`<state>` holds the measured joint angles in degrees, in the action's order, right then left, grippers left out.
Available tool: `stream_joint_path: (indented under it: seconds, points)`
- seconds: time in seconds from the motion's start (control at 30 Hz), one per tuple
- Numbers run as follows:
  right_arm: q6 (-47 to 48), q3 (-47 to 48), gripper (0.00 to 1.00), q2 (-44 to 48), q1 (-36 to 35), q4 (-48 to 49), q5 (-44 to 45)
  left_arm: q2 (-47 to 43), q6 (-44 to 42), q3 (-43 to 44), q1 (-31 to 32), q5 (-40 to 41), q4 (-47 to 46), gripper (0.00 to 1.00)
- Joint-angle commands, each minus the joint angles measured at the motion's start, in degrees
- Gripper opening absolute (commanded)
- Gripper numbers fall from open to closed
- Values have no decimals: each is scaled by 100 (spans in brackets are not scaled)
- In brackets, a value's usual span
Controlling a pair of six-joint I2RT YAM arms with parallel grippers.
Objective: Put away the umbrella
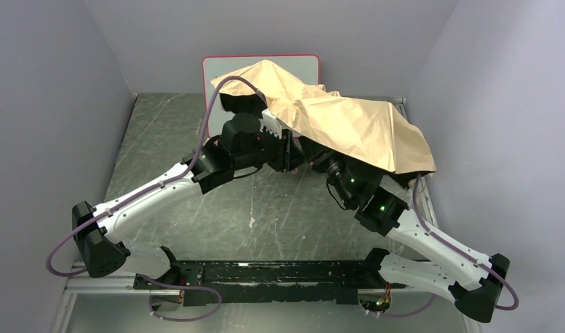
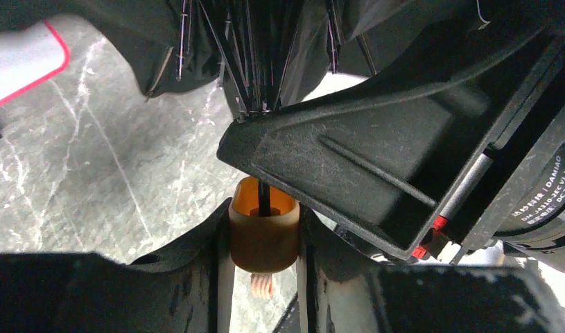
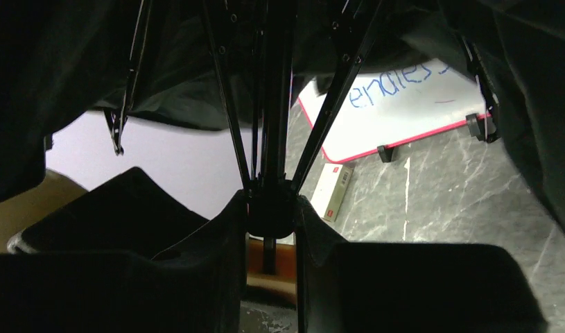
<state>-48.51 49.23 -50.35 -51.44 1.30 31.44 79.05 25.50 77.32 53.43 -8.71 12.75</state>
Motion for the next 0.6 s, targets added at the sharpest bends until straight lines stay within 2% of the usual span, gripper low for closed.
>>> stream_joint_path:
  seconds: [0.0,0.1,0.27,0.4,0.57]
  points:
    - [-373,-181,0,28,-59,-500,-844,-99,-5,302,-118,708,-1230,5]
    - [-385,-177,0,-14,-68,-488,-842,-40,-13,317,-118,662,-1229,5]
    - [-230,18,0,236,-68,-399,-313,-79,-124,288,-119,648,-1004,5]
    - [-467,542,0,65,-68,-752,-508,-21,-381,661,-115,569,-161,5]
    - [-1242,859,0,-366,-68,-865,-1189,-109,-599,1119,-113,674,1032,5]
